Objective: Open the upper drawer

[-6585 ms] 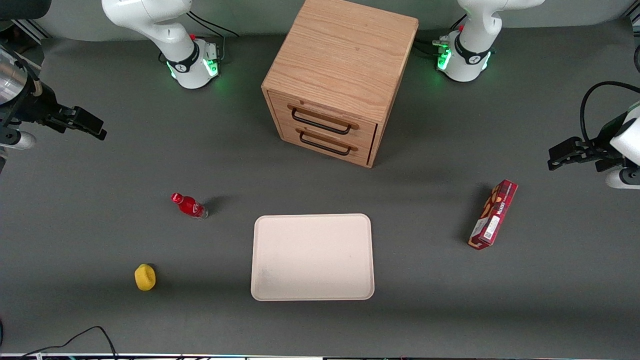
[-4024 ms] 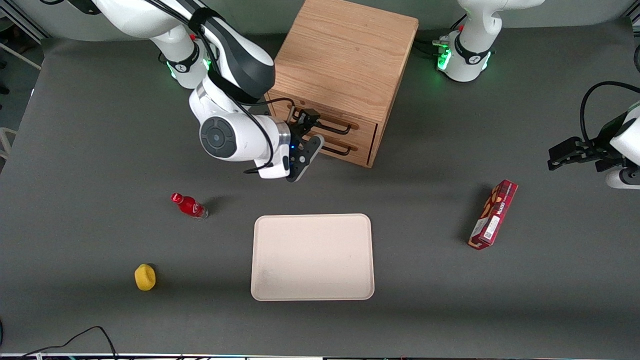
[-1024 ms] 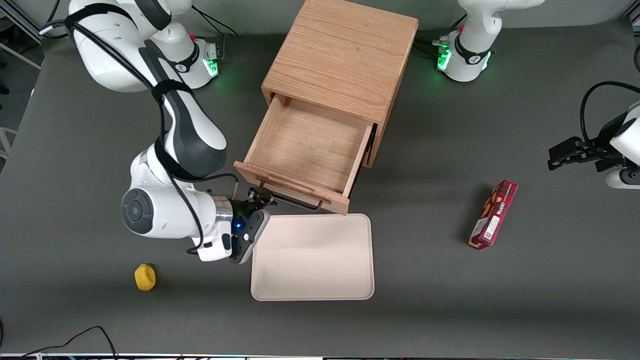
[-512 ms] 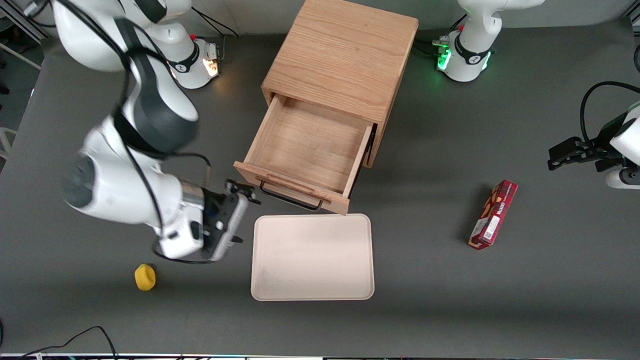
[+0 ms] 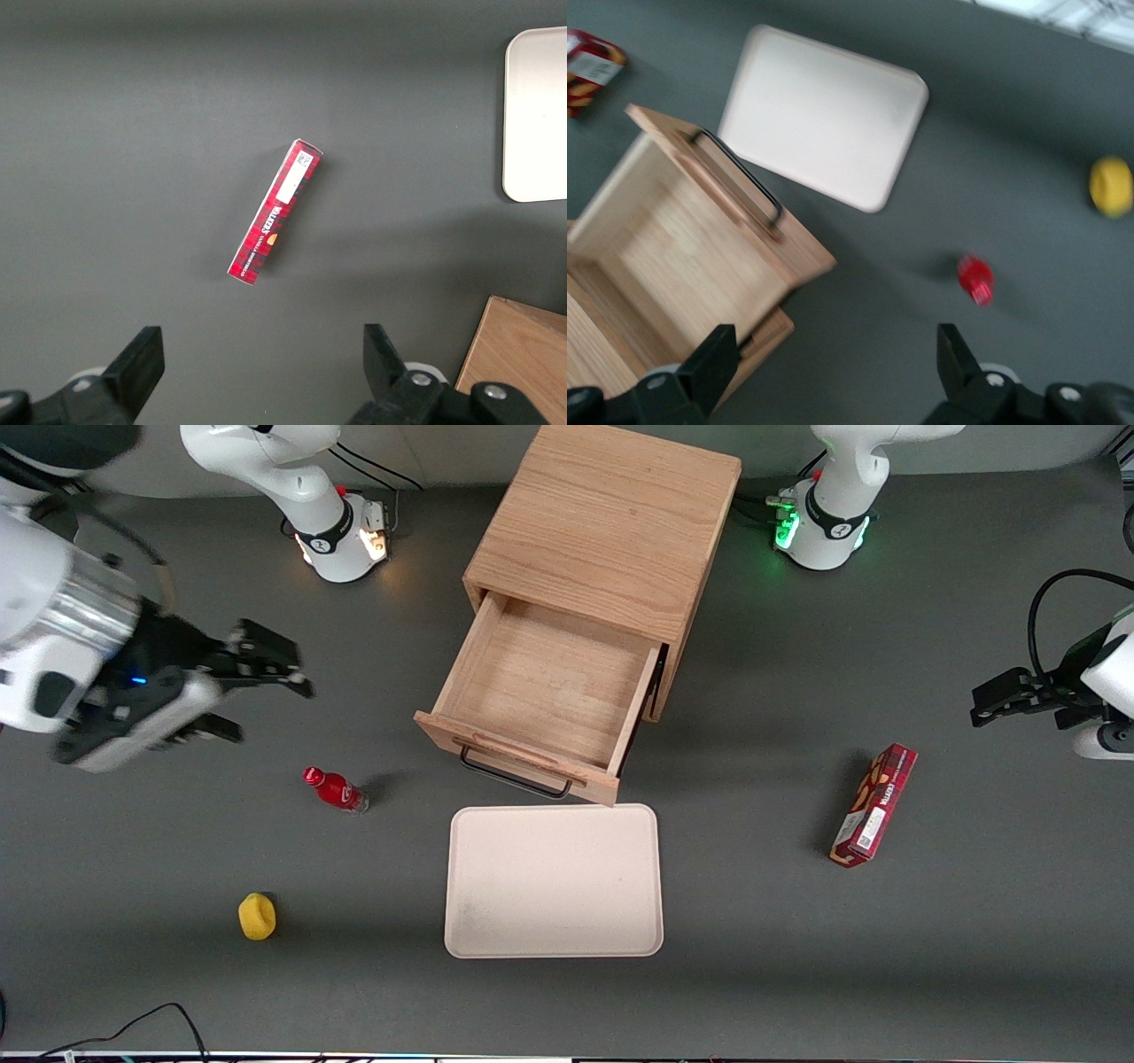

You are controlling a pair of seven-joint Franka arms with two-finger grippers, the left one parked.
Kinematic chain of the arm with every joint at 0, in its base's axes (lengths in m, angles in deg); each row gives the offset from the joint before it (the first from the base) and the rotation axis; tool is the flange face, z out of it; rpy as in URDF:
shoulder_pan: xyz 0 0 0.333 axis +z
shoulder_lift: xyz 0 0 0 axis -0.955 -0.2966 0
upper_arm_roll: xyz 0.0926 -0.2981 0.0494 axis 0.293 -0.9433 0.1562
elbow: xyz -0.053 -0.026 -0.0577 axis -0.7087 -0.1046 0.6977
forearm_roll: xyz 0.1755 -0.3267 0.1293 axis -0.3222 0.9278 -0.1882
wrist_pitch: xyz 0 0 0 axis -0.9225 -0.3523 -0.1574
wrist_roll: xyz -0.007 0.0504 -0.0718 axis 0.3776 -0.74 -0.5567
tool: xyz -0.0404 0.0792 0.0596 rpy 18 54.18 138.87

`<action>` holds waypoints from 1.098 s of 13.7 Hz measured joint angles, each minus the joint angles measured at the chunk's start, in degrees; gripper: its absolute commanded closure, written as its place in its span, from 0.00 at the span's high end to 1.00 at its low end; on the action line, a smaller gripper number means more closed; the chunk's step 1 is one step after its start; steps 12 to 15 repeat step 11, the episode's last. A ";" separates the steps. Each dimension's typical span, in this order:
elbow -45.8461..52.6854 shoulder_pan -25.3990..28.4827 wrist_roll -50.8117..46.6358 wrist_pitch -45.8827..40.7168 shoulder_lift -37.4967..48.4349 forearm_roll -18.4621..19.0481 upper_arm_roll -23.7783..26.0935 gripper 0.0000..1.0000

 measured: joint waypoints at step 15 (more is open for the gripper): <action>-42.57 -0.13 -16.74 13.66 27.11 17.28 -5.28 1.00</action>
